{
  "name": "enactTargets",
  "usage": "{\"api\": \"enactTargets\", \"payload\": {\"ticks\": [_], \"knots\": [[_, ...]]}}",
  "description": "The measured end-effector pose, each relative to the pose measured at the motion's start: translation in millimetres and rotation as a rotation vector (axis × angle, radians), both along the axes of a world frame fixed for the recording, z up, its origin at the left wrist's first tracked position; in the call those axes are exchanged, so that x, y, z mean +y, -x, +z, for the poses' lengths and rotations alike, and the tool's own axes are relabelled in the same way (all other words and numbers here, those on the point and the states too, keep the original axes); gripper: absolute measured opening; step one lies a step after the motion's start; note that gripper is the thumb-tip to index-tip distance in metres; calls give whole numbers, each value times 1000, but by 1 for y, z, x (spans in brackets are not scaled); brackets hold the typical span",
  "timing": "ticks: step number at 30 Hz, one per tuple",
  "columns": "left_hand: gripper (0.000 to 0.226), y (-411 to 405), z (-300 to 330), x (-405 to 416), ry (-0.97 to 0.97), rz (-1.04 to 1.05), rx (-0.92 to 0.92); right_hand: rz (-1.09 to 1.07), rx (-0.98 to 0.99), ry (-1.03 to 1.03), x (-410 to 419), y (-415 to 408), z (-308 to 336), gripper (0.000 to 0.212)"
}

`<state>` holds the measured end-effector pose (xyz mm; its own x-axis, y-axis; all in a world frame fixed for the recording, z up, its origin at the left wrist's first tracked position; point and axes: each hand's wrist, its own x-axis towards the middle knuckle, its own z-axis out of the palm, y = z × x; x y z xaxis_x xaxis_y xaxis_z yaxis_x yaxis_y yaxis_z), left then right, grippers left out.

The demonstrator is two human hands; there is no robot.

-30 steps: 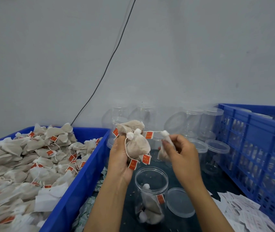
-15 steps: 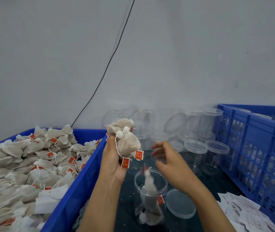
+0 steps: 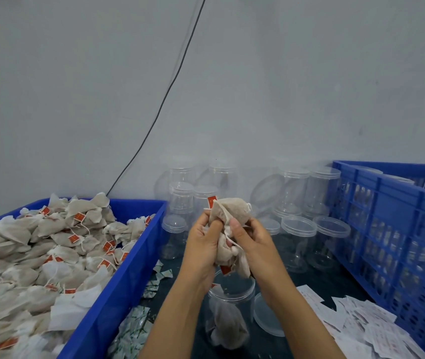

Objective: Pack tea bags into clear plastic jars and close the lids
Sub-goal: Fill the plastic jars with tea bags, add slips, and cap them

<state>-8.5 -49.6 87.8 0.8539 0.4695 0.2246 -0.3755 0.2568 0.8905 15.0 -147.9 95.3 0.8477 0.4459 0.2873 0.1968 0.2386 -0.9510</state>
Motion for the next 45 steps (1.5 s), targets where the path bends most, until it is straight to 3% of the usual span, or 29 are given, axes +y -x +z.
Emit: {"api": "enactTargets", "payload": {"ticks": [3,6,9,11,16,20,23,26,29,32,37,40,43,45], "knots": [[20,-2,0,3,-11,117,1,10,-51,87,-4,-1,1,44],[18,0,2,9,18,125,-31,-37,-152,256,-13,-8,3,27],[17,2,3,13,52,126,-26,-96,-201,264,-16,-14,2,6],[17,3,3,15,102,104,-18,-151,-219,228,-16,-15,2,12],[19,5,5,19,289,28,-7,-220,-191,-8,-14,-12,2,18],[28,5,2,20,267,25,49,-250,-157,-225,-17,-14,5,18],[31,5,0,7,238,-71,131,-174,-128,-253,-9,-10,1,23],[33,5,3,4,325,-85,89,-68,29,-351,-6,-13,-4,28],[32,9,5,14,347,0,53,97,249,-568,-15,-20,0,10],[30,13,6,28,329,99,15,130,272,-699,-25,-24,7,11],[29,13,11,43,307,175,-5,66,145,-457,-26,-22,7,23],[33,14,13,43,290,141,9,-24,-62,-62,-20,-16,4,30],[34,16,12,40,380,55,7,-144,-413,450,-20,-16,1,36],[31,18,12,38,409,14,7,-231,-504,517,-21,-15,2,35]]}}
